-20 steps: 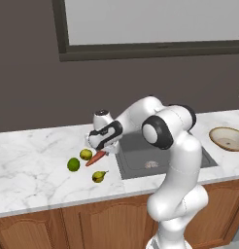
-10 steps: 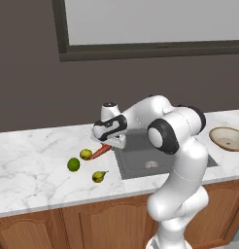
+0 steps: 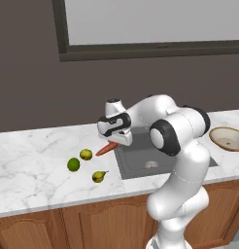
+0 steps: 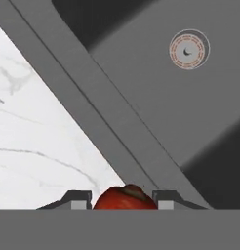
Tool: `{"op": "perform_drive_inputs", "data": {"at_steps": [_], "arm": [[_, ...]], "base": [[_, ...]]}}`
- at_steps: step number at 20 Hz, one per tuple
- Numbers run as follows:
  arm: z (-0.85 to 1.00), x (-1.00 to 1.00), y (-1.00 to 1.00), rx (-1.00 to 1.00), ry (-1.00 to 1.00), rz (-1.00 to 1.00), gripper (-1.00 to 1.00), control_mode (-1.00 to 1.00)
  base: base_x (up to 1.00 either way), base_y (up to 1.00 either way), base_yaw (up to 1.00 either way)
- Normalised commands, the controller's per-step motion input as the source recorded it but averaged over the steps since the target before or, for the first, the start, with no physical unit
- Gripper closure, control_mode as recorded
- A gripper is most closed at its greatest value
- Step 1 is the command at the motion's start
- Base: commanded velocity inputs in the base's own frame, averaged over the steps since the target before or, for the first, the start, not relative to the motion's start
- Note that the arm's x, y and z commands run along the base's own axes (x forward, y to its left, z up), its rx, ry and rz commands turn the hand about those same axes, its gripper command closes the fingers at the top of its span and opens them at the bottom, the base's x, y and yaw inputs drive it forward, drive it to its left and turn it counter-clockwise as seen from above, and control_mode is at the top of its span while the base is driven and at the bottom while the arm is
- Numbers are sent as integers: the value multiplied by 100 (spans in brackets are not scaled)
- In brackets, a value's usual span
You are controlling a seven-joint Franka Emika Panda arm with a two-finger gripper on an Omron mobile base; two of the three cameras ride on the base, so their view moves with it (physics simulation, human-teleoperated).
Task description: There is a mixed pile of frozen fruits and vegetables on the counter. Locate all the frozen vegetables and place the items in a bowl on the counter. Take all the frozen fruits and defrost them in a running sink.
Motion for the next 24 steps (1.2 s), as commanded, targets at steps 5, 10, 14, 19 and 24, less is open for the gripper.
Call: {"op": "perform_drive_inputs", "data": {"at_steps": [5, 10, 14, 19, 24], "arm": [[0, 0, -35, -15, 4, -8, 100, -100], [10, -3, -43, -9, 3, -7, 100, -100], [4, -10, -59, -3, 6, -11, 100, -100], [0, -29, -62, 0, 0, -10, 100, -100], [0, -9, -59, 0, 0, -1, 100, -100]], "base": [[0, 0, 0], [0, 0, 0], [0, 0, 0], [0, 0, 0], [0, 0, 0]]}}
